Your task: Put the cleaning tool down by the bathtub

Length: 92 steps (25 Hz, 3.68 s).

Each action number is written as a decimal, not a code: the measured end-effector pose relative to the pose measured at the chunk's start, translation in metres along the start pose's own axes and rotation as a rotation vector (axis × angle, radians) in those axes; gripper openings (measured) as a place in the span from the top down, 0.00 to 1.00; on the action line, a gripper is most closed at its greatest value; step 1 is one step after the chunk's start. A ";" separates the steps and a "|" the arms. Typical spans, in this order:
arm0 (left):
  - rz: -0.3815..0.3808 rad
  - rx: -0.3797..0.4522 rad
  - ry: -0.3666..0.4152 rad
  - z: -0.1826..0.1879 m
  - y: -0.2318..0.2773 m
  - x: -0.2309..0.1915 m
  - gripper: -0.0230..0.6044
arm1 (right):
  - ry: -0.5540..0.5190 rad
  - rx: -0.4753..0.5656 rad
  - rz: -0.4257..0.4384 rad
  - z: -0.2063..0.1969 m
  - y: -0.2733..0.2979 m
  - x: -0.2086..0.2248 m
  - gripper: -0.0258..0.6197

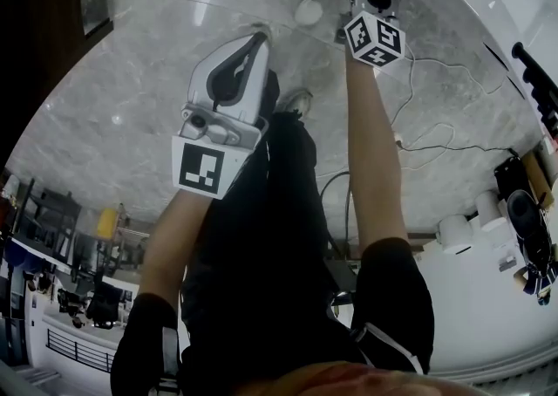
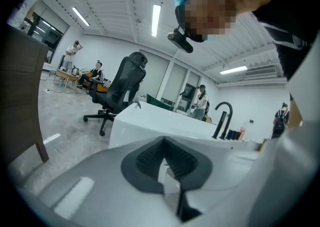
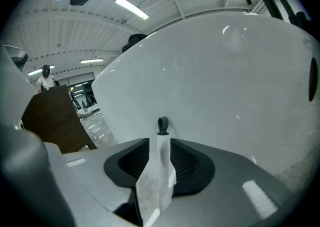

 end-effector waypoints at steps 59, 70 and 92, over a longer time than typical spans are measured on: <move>-0.042 0.214 0.066 0.245 -0.225 0.275 0.95 | -0.018 0.216 0.028 0.343 -0.486 -0.093 0.96; -0.074 0.230 0.077 0.242 -0.265 0.305 0.95 | -0.062 0.246 0.016 0.343 -0.572 -0.103 0.96; -0.113 0.212 0.109 0.227 -0.282 0.328 0.95 | -0.143 0.329 0.026 0.337 -0.631 -0.112 0.96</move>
Point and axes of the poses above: the fingertips, and each gripper's own axes: y forward along the fingers, x to its right, z out of its top, the point moved 8 cm from there along -y, backward along the fingers, and after that the axes turned 7 degrees about -y, right-handed, at the moved point
